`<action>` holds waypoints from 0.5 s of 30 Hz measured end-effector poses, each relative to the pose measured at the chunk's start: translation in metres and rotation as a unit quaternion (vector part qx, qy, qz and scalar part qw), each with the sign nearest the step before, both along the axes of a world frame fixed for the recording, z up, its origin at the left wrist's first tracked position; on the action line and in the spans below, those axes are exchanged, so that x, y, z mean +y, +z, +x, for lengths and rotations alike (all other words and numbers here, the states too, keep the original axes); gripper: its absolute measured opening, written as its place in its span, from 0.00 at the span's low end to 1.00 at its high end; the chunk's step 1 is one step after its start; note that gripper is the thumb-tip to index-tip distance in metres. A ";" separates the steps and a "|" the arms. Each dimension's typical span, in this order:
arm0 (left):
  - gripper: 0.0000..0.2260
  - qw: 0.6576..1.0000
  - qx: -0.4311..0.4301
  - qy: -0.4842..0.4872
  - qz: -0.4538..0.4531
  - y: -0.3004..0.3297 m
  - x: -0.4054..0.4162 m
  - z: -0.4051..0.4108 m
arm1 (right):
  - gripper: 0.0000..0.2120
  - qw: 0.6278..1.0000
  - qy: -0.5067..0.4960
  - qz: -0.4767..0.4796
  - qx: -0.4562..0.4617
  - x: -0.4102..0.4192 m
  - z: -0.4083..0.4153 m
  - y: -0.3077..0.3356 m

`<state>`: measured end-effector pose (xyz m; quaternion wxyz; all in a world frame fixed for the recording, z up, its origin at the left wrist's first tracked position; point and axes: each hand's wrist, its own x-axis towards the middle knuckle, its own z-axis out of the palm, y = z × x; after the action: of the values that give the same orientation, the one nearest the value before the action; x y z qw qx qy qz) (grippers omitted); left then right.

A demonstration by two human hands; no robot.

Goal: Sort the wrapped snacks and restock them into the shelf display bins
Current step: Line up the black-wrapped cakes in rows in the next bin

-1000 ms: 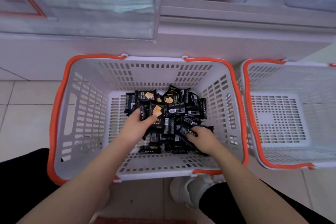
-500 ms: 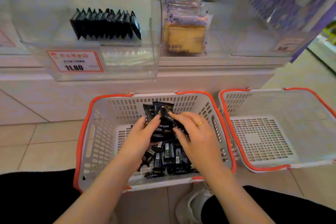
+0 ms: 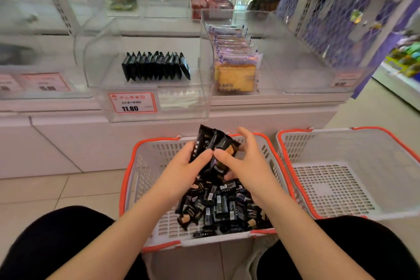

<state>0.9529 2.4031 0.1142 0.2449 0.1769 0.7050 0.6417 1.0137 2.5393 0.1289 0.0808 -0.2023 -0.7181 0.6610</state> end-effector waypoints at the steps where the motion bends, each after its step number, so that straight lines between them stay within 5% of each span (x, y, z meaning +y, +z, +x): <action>1: 0.14 1.000 -0.001 -0.021 0.000 0.004 -0.002 -0.002 | 0.26 1.000 0.006 0.003 0.001 0.000 -0.003 0.004; 7: 0.16 0.995 0.068 -0.042 -0.068 0.013 -0.013 -0.013 | 0.08 0.993 0.104 0.053 -0.007 0.007 -0.015 0.013; 15: 0.15 0.992 0.091 -0.055 -0.071 0.027 -0.018 -0.044 | 0.26 0.957 0.197 0.212 -0.003 0.026 -0.030 0.029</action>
<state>0.9091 2.3847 0.1413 0.2266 0.2547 0.7572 0.5571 0.9836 2.5656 0.1578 -0.0116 -0.0371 -0.8677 0.4955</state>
